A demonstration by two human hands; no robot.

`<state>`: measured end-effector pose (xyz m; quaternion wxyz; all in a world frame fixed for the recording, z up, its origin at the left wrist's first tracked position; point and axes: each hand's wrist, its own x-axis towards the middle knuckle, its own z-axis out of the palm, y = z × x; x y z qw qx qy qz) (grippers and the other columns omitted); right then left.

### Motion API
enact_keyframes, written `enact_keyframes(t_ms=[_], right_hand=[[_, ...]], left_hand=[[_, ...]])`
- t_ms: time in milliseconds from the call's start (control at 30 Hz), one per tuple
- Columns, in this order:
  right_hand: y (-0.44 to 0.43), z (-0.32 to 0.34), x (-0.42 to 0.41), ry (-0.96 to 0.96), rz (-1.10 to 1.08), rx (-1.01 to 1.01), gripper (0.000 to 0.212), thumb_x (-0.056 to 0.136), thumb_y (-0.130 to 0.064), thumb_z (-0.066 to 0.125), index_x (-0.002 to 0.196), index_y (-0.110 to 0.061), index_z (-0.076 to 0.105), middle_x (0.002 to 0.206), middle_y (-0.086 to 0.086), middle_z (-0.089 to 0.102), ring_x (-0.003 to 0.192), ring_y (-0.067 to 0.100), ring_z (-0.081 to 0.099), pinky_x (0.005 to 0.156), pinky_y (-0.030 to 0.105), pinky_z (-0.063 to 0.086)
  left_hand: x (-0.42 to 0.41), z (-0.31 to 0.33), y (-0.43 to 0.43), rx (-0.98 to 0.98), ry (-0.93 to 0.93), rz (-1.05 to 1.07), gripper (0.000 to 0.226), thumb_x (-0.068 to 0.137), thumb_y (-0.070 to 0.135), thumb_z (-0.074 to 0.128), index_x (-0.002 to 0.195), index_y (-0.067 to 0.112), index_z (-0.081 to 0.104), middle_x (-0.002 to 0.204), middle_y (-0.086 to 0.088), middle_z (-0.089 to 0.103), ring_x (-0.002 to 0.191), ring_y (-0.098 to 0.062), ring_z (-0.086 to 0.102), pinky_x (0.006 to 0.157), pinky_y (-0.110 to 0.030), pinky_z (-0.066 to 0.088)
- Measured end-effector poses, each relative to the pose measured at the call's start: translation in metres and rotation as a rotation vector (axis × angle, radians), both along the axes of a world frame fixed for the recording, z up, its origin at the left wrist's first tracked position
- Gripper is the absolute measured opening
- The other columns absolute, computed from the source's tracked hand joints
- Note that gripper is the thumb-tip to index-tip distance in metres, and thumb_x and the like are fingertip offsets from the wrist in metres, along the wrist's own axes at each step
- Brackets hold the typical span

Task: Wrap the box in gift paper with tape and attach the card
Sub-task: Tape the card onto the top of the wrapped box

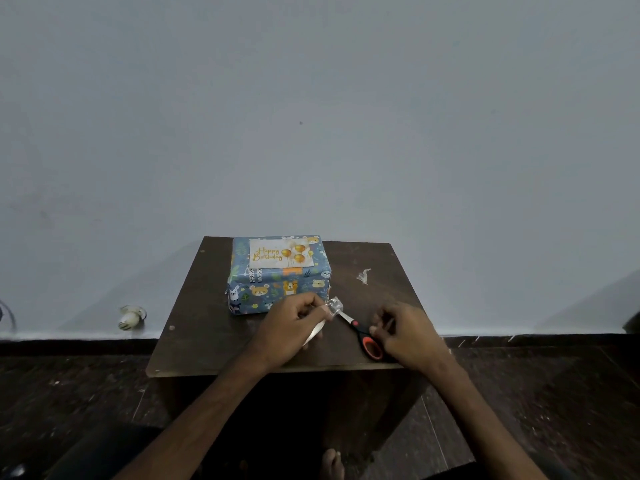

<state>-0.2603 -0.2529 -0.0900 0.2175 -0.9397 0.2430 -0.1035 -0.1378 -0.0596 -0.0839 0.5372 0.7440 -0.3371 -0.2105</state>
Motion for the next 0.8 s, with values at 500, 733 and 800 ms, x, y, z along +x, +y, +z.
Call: enact_keyframes(t_ms=[500,733,800], right_hand=[[0.044,0.008,0.001,0.294,-0.030,-0.330,0.025,0.095,-0.020,0.057,0.114,-0.004,0.057,0.120,0.012,0.057,0.112,0.028,0.056,0.084,0.035,0.048],[0.028,0.021,-0.003,0.271,-0.128,-0.220,0.016,0.090,-0.030,0.060,0.096,-0.016,0.062,0.103,0.007,0.066,0.098,0.029,0.065,0.074,0.032,0.046],[0.011,0.027,-0.010,0.149,-0.109,0.199,0.010,0.089,-0.017,0.060,0.080,-0.015,0.063,0.089,0.012,0.070,0.082,0.022,0.066,0.067,0.030,0.049]], left_hand=[[-0.001,-0.003,-0.006,-0.023,-0.013,0.062,0.018,0.098,0.019,0.060,0.085,0.009,0.069,0.065,-0.006,0.066,0.046,-0.010,0.052,0.047,-0.023,0.043],[-0.001,-0.003,-0.004,-0.031,-0.018,0.073,0.018,0.098,0.016,0.060,0.084,0.009,0.069,0.059,0.001,0.063,0.045,-0.008,0.050,0.046,-0.022,0.041],[0.001,-0.004,-0.004,-0.034,-0.011,0.084,0.018,0.098,0.015,0.059,0.084,0.010,0.069,0.059,0.000,0.063,0.045,-0.009,0.050,0.046,-0.023,0.042]])
